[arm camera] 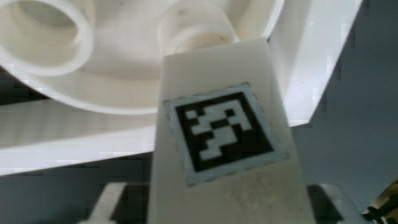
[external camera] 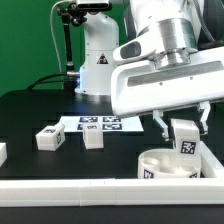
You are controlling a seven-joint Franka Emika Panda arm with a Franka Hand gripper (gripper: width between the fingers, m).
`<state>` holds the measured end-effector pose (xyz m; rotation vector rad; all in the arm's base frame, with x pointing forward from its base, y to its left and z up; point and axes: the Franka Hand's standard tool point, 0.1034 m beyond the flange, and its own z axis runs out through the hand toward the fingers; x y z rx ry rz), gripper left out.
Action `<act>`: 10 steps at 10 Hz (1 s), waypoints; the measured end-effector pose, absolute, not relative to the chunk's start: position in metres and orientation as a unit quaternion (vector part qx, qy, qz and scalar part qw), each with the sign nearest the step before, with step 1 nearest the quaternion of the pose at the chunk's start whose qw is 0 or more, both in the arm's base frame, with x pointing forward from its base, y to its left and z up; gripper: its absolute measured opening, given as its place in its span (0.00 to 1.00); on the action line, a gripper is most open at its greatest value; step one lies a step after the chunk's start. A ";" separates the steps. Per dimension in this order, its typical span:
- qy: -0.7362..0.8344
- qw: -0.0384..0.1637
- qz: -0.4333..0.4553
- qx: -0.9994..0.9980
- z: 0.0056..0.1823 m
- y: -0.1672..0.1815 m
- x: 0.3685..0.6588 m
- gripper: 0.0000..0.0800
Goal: Assemble stool
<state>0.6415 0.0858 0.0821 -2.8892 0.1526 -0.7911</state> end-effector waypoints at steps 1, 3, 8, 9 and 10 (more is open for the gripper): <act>0.050 0.071 -0.264 -0.961 0.082 0.086 0.642 0.41; 0.049 0.070 -0.267 -0.960 0.082 0.085 0.642 0.41; 0.046 0.070 -0.265 -0.961 0.097 0.083 0.646 0.80; 0.044 0.070 -0.263 -0.961 0.103 0.082 0.647 0.80; 0.043 0.070 -0.260 -0.962 0.111 0.080 0.649 0.81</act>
Offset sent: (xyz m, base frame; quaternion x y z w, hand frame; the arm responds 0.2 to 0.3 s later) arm 0.0000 0.0000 0.0000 0.0000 0.0000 0.0000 1.0000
